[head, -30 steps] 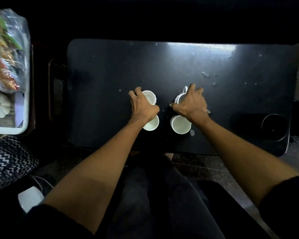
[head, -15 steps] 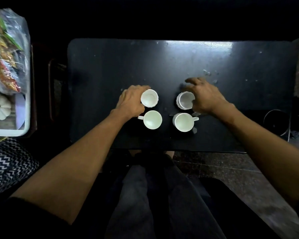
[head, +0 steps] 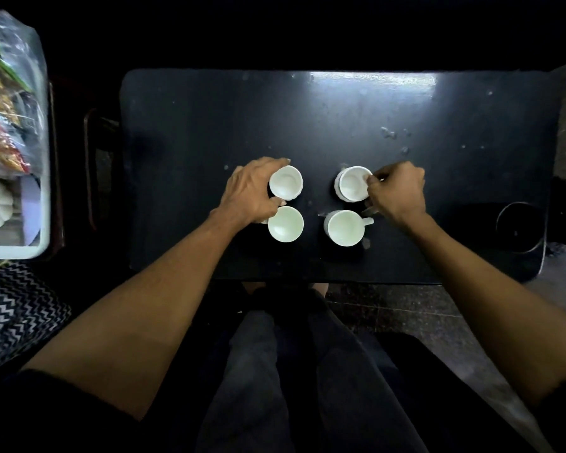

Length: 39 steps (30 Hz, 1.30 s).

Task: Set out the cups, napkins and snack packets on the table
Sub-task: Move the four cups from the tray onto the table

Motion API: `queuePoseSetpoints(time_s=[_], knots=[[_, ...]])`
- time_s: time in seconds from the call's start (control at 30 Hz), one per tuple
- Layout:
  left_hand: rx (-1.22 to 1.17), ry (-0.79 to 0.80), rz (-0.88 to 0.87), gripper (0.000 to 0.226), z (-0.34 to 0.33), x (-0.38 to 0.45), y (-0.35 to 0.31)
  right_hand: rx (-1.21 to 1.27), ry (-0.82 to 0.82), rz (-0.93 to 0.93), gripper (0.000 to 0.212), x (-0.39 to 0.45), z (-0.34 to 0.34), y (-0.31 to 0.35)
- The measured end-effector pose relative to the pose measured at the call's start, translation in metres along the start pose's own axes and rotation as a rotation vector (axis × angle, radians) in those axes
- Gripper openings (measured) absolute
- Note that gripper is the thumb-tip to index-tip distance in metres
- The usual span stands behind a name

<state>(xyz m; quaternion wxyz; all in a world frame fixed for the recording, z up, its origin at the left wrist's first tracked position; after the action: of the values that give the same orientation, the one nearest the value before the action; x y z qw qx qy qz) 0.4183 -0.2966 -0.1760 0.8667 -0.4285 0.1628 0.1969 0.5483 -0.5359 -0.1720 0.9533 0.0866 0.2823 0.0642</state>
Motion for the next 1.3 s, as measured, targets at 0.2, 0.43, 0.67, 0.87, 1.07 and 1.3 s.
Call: queuePoseSetpoints(time_s=[0.2, 0.43, 0.67, 0.87, 1.07, 1.3], knots=[[-0.036, -0.003, -0.01, 0.082, 0.003, 0.003, -0.002, -0.016, -0.017, -0.007, 0.026, -0.007, 0.002, 0.001], [-0.092, -0.043, -0.023, 0.082, 0.002, -0.001, -0.001, -0.06, -0.024, 0.134, 0.024, -0.002, 0.001, 0.006], [-0.091, -0.05, -0.007, 0.083, 0.002, -0.001, 0.001, -0.062, -0.024, 0.151, 0.026, 0.001, -0.002, 0.004], [-0.122, -0.066, 0.028, 0.086, -0.002, -0.003, 0.007, -0.121, -0.045, 0.164, 0.039, -0.003, 0.005, 0.0], [-0.154, -0.146, 0.13, 0.095, -0.002, -0.015, 0.029, -0.224, -0.059, 0.211, 0.045, -0.012, 0.0, -0.009], [-0.18, -0.172, 0.238, 0.086, 0.0, -0.036, 0.048, -0.212, -0.112, 0.167, 0.022, -0.02, -0.003, -0.019]])
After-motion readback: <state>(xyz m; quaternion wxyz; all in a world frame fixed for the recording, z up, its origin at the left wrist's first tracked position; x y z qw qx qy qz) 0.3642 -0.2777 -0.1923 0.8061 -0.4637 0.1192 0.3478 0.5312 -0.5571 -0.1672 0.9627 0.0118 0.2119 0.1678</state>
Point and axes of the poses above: each hand's wrist, its own x-axis towards the middle knuckle, its own z-axis out of the back of the hand, y = z × x, the point moved 9 cm from there along x, towards the middle knuckle, and after that the axes turned 14 degrees about -x, right-handed, at the moved point
